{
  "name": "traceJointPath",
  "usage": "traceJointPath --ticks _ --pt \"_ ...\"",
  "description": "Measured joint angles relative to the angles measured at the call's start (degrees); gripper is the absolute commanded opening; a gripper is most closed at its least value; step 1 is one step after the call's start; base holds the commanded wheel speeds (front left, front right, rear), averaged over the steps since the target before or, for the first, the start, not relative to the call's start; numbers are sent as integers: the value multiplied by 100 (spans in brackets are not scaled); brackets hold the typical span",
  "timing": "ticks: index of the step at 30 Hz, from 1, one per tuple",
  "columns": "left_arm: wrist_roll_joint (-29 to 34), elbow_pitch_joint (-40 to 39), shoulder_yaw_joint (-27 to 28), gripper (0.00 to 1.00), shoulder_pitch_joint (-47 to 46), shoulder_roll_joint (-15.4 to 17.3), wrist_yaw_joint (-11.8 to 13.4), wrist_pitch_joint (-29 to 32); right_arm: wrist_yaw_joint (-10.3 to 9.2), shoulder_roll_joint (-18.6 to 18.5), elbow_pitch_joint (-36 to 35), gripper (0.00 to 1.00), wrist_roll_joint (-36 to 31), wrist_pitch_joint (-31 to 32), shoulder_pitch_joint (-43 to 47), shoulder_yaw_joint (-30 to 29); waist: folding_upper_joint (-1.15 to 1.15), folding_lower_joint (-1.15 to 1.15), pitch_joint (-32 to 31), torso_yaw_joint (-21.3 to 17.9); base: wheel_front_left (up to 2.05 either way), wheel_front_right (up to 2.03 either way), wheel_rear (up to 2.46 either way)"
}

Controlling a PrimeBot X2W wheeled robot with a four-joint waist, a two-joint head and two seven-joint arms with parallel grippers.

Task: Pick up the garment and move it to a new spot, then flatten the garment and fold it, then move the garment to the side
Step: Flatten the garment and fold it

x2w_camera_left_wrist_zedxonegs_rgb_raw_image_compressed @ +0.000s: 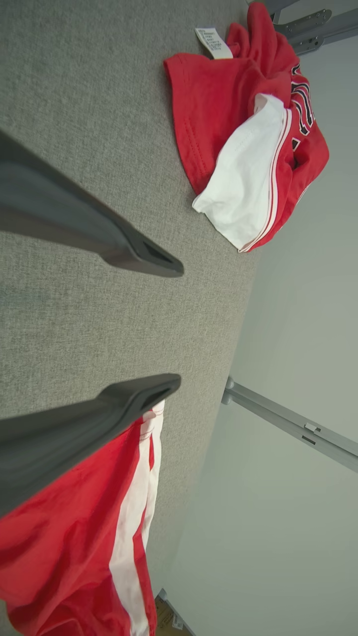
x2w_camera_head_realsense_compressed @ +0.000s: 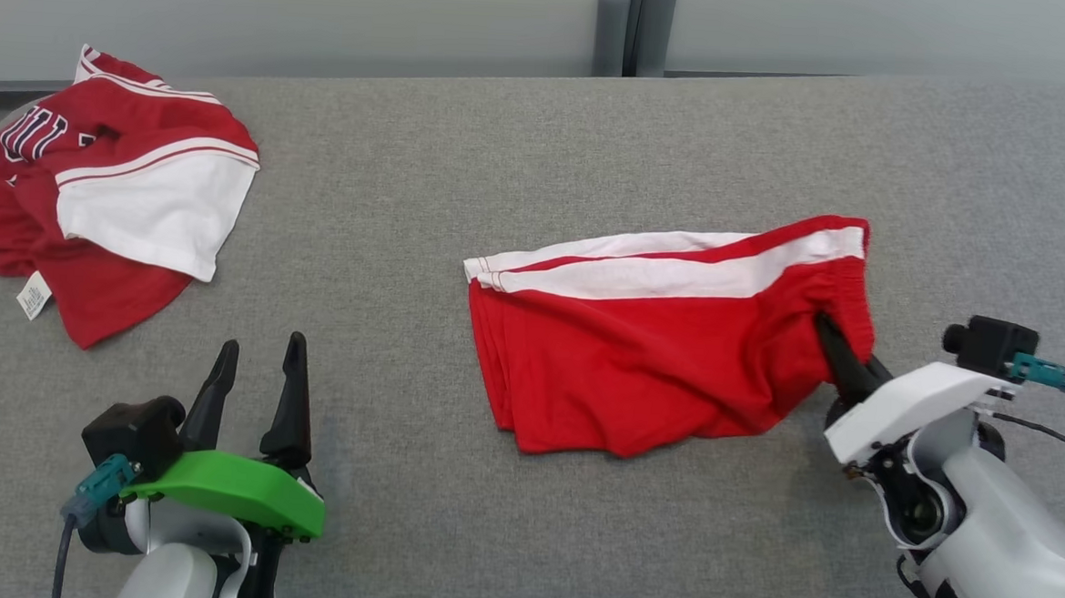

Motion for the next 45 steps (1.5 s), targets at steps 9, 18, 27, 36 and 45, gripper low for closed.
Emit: traceJointPath --ticks 9,18,27,36,45 --pt "35 -242 -93 100 25 -4 11 92 0 107 -670 0 -166 165 -117 773 0 0 -127 -62 0 0 0" --pt "42 -376 -162 100 127 -18 31 145 0 103 -710 0 -443 525 -412 1265 0 0 -255 58 0 0 0" --pt "42 -464 -291 100 216 -121 33 205 0 398 -263 0 -697 1020 -665 1711 0 0 -376 324 0 0 0" --pt "41 -597 -377 100 296 -149 33 291 -63 530 248 0 -848 1260 -976 1812 0 0 -413 717 0 0 0" --pt "41 -616 -396 100 315 -159 36 299 -218 544 722 23 -1233 1511 -1262 2093 0 0 -395 1035 0 0 0"
